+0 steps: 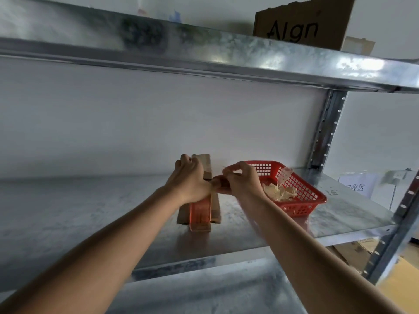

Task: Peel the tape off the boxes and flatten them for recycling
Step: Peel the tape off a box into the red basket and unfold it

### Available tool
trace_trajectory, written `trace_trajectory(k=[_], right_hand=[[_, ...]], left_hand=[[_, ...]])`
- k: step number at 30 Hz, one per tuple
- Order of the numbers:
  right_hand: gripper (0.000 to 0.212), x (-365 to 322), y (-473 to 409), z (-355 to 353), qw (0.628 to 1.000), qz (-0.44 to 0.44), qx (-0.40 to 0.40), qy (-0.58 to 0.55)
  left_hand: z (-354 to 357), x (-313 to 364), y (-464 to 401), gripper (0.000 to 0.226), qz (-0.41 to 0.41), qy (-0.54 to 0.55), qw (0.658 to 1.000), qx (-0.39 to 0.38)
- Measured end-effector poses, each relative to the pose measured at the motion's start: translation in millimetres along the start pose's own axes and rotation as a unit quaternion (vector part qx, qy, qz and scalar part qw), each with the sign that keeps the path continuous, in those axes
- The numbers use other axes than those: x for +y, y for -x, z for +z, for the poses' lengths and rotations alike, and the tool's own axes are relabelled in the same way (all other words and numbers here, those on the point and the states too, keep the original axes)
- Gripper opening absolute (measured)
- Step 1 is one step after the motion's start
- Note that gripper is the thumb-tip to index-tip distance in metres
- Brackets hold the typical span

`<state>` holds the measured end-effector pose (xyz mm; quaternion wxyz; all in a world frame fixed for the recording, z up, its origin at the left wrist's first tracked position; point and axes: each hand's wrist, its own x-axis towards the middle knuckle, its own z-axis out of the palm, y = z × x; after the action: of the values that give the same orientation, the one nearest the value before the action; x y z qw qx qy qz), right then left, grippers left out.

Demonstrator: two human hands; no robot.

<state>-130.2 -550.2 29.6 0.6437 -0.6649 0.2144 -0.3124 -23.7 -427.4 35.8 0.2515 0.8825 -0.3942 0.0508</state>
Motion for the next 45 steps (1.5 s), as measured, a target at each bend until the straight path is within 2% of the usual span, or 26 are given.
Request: trace_trajectory(k=[2, 5, 10, 13, 16, 19, 21, 22, 24, 28, 30, 33, 38, 41, 45], right_hand=[[0.006, 2.0, 3.3, 12.1, 0.999, 0.022, -0.006, -0.035], [0.005, 6.2, 3.7, 20.8, 1.000, 0.020, 0.012, -0.017], [0.009, 0.6, -6.7, 11.6, 0.996, -0.037, 0.083, -0.025], [0.012, -8.8, -8.8, 5.0, 0.985, -0.026, 0.115, -0.130], [0.016, -15.3, -12.0, -4.3, 0.965, -0.010, 0.149, -0.217], [0.020, -19.8, -13.6, -9.3, 0.948, 0.005, 0.186, -0.259], [0.031, -21.2, -13.5, -10.9, 0.956, -0.002, 0.205, -0.208], [0.035, -21.6, -12.7, -12.1, 0.963, -0.009, 0.209, -0.171], [0.030, -22.5, -11.4, -13.4, 0.975, -0.040, 0.196, -0.099], [0.016, -22.9, -12.4, -7.8, 0.972, -0.158, 0.154, 0.085], [0.013, -22.4, -16.8, -2.9, 0.943, -0.225, 0.134, 0.205], [0.006, -24.8, -24.1, 5.1, 0.869, -0.325, 0.071, 0.368], [0.021, -35.8, -30.1, 14.5, 0.786, -0.245, -0.076, 0.562], [0.022, -43.5, -28.0, 16.7, 0.747, -0.222, -0.122, 0.615], [0.017, -47.6, -27.1, 14.8, 0.719, -0.184, -0.178, 0.646]], left_hand=[[-2.6, 0.3, 4.3, 0.076, -0.004, 0.003, 1.000, 0.010], [-7.3, -5.9, 13.2, 0.067, 0.024, -0.086, 0.996, 0.005], [-38.7, -14.9, 15.9, 0.049, 0.079, -0.175, 0.979, -0.071], [-50.1, -19.9, 15.8, 0.045, 0.094, -0.183, 0.975, -0.081], [-47.4, -26.5, 15.4, 0.044, 0.101, -0.189, 0.975, -0.056], [-37.0, -32.1, 14.2, 0.038, 0.108, -0.152, 0.982, -0.029], [-27.6, -36.3, 14.8, 0.040, 0.121, -0.151, 0.981, -0.012], [-21.8, -39.4, 14.6, 0.049, 0.128, -0.171, 0.977, -0.008], [-13.4, -45.8, 15.0, 0.065, 0.132, -0.202, 0.970, -0.009], [-10.7, -52.2, 12.3, 0.065, 0.152, -0.193, 0.969, 0.002], [-11.0, -51.6, 12.9, 0.064, 0.160, -0.193, 0.968, 0.001], [-11.0, -51.8, 13.7, 0.066, 0.156, -0.180, 0.971, -0.002], [-11.1, -50.3, 16.4, 0.064, 0.168, -0.176, 0.970, 0.016], [-8.9, -52.3, 16.0, 0.061, 0.180, -0.175, 0.967, 0.037], [-7.8, -54.4, 13.6, 0.063, 0.183, -0.168, 0.967, 0.052]])
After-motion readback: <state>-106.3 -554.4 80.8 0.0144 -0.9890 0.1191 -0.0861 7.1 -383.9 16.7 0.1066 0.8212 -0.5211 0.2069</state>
